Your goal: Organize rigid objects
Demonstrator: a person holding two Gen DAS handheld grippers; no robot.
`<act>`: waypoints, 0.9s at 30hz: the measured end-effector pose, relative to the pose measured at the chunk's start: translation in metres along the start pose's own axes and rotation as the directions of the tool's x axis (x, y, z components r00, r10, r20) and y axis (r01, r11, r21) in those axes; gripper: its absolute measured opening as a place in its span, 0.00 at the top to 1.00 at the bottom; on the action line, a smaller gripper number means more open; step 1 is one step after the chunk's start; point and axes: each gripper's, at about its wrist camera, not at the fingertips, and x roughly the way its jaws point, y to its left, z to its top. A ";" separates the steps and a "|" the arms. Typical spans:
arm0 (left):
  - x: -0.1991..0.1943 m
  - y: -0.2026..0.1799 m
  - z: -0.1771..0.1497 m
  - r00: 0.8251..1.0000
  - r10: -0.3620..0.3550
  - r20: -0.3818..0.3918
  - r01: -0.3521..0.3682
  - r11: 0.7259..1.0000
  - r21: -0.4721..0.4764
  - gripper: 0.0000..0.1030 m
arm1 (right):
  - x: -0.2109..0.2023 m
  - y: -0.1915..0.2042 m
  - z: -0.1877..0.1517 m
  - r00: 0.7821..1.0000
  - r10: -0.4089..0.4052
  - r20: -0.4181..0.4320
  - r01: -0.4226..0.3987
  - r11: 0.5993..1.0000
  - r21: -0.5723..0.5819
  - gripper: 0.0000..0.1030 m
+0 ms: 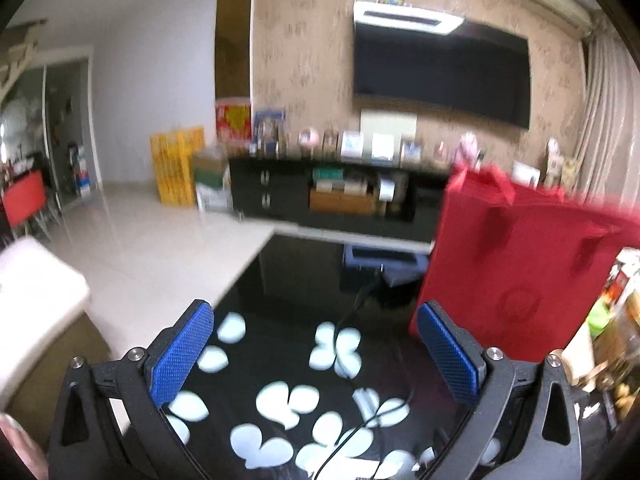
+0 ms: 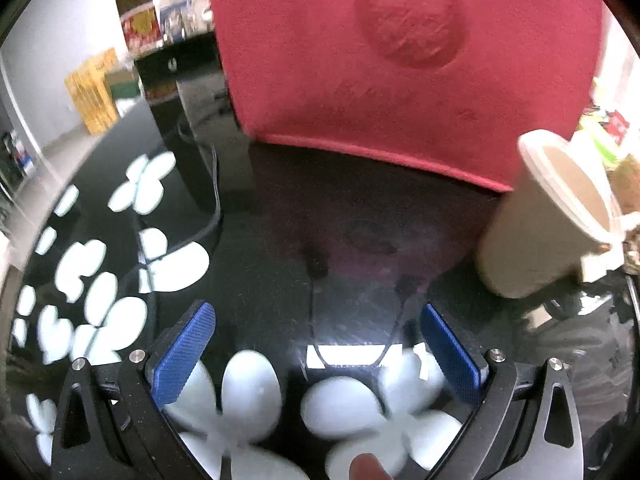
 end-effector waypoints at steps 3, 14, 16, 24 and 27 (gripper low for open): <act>-0.045 -0.014 0.026 0.996 -0.031 0.080 0.032 0.999 -0.012 0.00 | -0.071 -0.017 -0.001 0.985 -0.005 0.173 0.013 0.999 -0.048 0.00; -0.151 -0.115 -0.025 0.991 -0.068 0.112 0.067 0.998 0.014 0.00 | -0.255 -0.132 -0.032 0.860 0.034 0.510 0.029 0.993 -0.116 0.00; -0.164 -0.131 -0.049 0.994 -0.075 0.084 0.072 0.997 0.039 0.00 | -0.265 -0.144 -0.041 0.876 0.056 0.479 0.010 0.991 -0.134 0.00; -0.185 -0.163 -0.117 0.994 -0.054 -0.092 0.065 0.990 0.123 0.00 | -0.272 -0.178 -0.093 0.935 0.048 0.351 -0.004 0.992 -0.125 0.00; -0.187 -0.161 -0.117 0.989 -0.069 -0.131 0.082 0.992 0.094 0.00 | -0.275 -0.178 -0.097 0.940 0.060 0.336 -0.024 0.993 -0.112 0.00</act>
